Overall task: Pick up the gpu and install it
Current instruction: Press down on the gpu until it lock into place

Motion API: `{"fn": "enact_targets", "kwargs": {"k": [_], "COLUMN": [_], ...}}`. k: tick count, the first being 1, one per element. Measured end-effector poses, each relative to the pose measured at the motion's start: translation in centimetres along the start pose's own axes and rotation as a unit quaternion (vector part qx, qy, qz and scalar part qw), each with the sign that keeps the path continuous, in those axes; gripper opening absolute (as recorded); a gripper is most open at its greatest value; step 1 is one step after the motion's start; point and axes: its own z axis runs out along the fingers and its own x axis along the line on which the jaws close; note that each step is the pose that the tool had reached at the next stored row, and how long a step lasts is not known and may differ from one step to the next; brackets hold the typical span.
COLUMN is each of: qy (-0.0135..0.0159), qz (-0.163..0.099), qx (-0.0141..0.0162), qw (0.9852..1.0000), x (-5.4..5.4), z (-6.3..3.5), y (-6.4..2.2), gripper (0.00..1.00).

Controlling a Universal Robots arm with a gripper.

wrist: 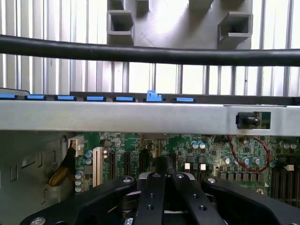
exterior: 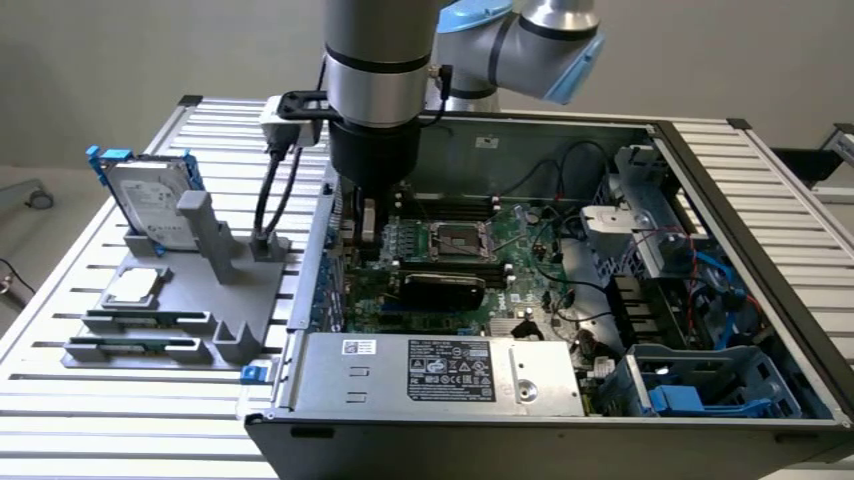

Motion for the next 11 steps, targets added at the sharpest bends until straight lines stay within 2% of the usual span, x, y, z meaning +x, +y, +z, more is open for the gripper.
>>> {"fn": "enact_targets", "kwargs": {"k": [5, 11], "qy": [-0.0002, -0.0002], "qz": [0.000, 0.000], "qx": [-0.0124, -0.0185], "qw": [0.9999, 0.9998], "x": [0.0, 0.0], "z": [-0.26, -1.21], "y": [0.55, 0.78], "gripper": [0.11, 0.11]}}
